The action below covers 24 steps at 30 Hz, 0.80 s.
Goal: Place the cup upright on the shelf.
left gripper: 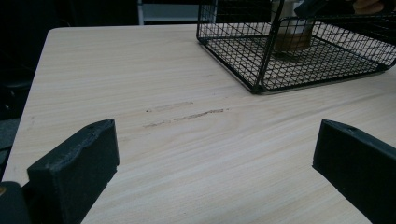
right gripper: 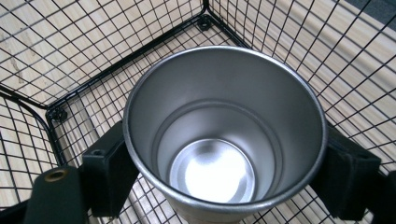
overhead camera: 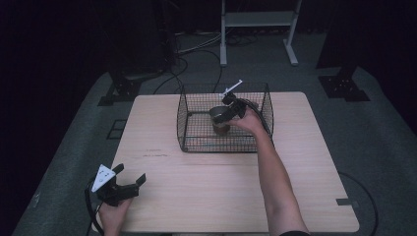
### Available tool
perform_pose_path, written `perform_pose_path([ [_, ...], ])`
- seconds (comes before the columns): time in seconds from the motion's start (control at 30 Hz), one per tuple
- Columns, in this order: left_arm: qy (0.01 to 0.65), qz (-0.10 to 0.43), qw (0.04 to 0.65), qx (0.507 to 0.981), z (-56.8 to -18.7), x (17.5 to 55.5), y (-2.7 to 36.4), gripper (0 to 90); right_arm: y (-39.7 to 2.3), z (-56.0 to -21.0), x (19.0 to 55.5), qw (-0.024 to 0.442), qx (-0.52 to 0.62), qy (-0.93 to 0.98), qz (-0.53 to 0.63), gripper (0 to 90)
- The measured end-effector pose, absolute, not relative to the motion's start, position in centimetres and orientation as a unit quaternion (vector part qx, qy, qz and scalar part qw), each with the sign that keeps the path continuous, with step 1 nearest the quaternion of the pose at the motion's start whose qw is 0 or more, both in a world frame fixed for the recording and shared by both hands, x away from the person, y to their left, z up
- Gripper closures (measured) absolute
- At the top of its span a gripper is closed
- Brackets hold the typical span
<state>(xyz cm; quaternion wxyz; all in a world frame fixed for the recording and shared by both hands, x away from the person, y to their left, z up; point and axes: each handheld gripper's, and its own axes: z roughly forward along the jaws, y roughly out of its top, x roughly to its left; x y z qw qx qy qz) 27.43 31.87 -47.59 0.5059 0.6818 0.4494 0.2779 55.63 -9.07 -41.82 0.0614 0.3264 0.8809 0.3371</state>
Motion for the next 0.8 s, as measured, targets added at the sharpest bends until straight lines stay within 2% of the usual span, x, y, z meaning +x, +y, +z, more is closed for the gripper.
perform_pose_path([
  [0.8, 0.45, 0.277, 0.506, 0.682, -47.52, 27.37, 32.01, 0.0, -8.27, -41.74, 55.13, 0.072, 0.316, 0.891, 0.317, 15.0],
])
